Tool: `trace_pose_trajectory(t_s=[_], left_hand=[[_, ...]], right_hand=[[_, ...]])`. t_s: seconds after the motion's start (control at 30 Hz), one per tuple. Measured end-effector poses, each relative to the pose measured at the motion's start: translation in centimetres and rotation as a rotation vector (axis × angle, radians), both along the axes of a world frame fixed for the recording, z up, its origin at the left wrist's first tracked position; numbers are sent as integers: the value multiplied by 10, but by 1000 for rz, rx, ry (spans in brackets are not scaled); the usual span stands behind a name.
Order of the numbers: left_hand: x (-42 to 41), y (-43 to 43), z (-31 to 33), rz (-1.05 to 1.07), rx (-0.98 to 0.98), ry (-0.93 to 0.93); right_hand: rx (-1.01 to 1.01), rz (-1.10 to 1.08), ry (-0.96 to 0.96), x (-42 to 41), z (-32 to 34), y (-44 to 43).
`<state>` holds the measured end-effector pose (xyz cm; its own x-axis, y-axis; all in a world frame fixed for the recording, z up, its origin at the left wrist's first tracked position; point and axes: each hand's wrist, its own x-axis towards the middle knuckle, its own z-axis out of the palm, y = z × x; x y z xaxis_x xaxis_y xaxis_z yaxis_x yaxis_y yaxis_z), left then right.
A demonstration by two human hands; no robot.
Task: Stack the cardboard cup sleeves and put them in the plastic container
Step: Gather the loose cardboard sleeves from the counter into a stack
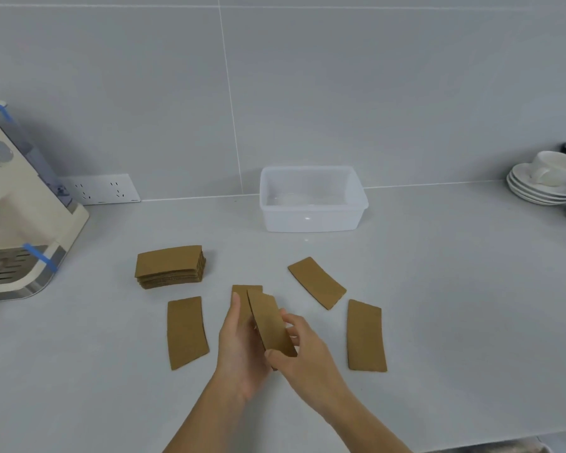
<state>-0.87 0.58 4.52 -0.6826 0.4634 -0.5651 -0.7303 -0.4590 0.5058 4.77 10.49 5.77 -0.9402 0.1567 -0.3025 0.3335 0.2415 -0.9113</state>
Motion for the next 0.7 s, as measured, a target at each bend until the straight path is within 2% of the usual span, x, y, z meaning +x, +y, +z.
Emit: trace_pose_trajectory(t_s=[0.17,0.33,0.7], left_hand=[[-4,-7,4,67,53,-93],[-7,-5,5,99,92,-107],[-3,6,10,58,132,-87]], right_hand=[[114,83,20,0,-3,-9],[275,155,21,-3,-4,-11],[331,189,34,1,8,2]])
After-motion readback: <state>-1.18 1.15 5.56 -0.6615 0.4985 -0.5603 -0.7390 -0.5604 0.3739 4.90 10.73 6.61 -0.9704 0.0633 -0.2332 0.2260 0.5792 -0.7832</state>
